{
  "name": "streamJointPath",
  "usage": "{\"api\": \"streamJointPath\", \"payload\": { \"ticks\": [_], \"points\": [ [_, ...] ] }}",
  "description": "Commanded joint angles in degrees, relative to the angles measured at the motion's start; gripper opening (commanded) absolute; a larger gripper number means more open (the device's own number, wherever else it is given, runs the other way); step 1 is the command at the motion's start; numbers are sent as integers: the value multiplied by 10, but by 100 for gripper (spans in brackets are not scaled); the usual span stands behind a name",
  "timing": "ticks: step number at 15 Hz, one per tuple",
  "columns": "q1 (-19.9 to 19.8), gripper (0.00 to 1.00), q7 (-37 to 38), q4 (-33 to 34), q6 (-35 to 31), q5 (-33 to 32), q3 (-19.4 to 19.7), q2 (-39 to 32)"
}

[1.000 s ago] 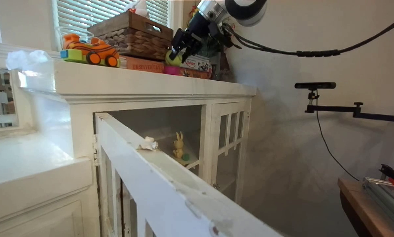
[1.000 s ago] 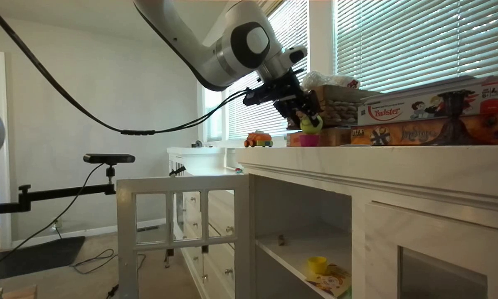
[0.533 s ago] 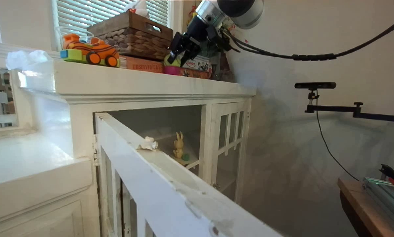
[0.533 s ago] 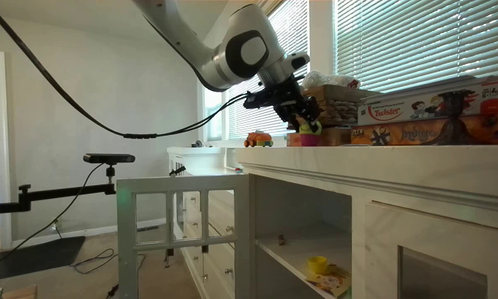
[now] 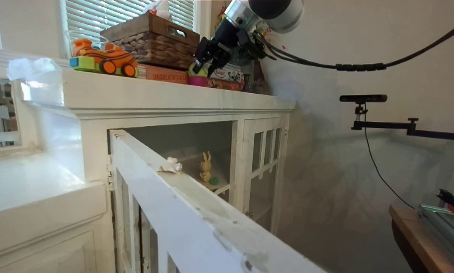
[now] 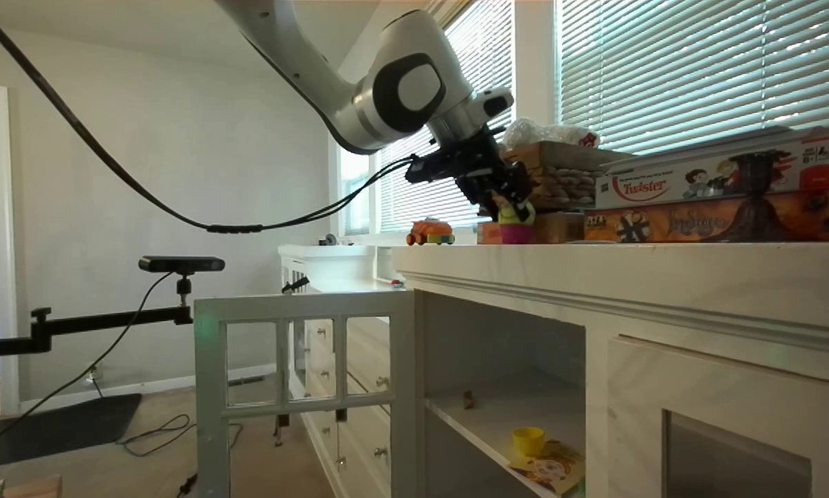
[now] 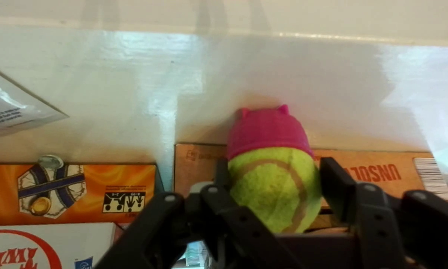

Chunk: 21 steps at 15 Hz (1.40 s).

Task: Put the tennis ball on the countertop.

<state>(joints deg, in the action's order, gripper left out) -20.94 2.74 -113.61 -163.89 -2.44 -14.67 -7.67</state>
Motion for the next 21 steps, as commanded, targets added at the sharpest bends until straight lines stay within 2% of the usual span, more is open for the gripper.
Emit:
{"api": "streamJointPath", "payload": {
  "ticks": [1, 8, 9, 11, 12, 14, 17, 20, 21],
  "points": [
    [63, 62, -15, 0, 1, 22, 64, 2],
    [64, 62, -15, 0, 1, 22, 64, 2],
    [64, 87, -14, 0, 1, 22, 65, 3],
    [85, 95, -13, 1, 1, 19, 89, 2],
    [97, 78, -12, 1, 1, 17, 103, 1],
    [109, 93, -11, 1, 1, 15, 116, 1],
    [111, 99, -11, 1, 1, 15, 118, 0],
    [125, 100, -31, -24, 8, 32, 125, 22],
    [101, 100, -38, -37, 7, 32, 98, 31]
  ]
}}
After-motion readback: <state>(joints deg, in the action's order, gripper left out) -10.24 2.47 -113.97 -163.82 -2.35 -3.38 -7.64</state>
